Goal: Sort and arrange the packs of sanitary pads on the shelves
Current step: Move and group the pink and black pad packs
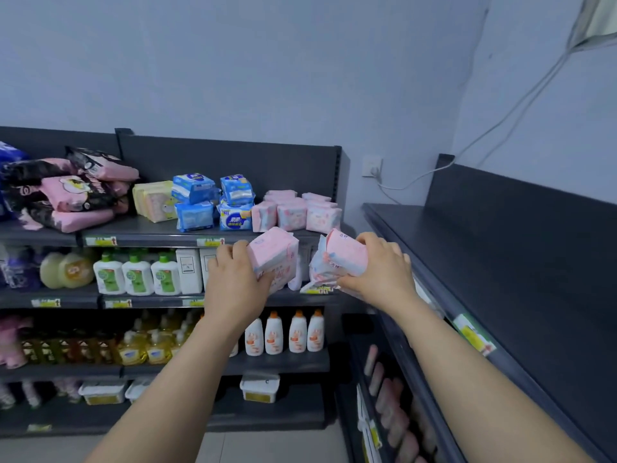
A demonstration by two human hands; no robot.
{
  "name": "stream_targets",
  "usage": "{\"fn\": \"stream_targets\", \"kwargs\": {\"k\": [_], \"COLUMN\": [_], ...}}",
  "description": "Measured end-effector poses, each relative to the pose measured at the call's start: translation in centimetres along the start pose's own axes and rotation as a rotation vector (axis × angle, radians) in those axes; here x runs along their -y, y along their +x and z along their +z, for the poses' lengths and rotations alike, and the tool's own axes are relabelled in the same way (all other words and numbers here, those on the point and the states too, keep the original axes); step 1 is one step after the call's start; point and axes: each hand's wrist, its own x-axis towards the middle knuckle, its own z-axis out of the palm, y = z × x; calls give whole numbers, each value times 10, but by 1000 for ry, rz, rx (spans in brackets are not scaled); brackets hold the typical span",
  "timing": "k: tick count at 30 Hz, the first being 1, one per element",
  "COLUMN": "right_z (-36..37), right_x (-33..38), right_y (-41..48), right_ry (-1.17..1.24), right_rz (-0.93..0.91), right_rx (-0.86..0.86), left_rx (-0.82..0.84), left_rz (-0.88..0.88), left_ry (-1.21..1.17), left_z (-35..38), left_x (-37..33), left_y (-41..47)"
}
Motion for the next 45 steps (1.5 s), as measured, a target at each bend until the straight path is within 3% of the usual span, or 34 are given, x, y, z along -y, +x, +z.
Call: {"fn": "stream_targets", "kwargs": {"k": [8,27,45], "right_z": [59,171,275], "right_x": [-20,-20,-62], "right_y": [88,362,521], "right_ry": [0,-72,-80], "right_rz": [3,148,149], "right_rx": [19,-74,82], "left_rx": [-24,-47,36], "left_rz": [-39,148,45], "left_ry": [37,16,146], "left_z": [53,167,280], "left_x": [10,39,42], "left_y": [84,399,542]}}
